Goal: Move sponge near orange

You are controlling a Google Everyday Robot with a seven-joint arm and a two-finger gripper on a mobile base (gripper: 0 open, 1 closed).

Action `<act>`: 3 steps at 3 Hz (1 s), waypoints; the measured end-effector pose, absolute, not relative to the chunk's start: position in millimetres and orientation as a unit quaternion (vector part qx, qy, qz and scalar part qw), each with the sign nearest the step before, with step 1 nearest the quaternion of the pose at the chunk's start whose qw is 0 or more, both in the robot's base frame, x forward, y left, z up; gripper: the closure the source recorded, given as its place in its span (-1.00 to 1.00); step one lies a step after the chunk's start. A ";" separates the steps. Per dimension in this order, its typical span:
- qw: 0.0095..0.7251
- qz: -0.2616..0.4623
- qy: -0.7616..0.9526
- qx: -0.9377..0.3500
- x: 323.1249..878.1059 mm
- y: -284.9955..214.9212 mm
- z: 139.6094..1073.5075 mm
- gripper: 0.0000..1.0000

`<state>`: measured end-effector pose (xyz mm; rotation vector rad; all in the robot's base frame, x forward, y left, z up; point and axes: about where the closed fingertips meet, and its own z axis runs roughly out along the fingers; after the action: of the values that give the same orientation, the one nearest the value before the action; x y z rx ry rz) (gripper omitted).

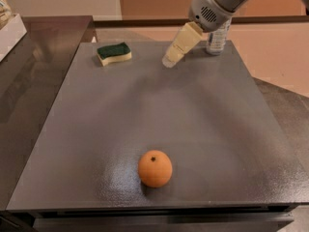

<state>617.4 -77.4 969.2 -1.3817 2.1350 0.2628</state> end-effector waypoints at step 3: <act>0.343 0.095 0.806 -0.473 697.8 -11.1 938.9 -1.00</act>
Offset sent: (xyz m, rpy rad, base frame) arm 0.0881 0.0662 -0.0306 0.0701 -0.0698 -0.0818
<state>697.8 -11.1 938.9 -1.2288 2.0956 0.2468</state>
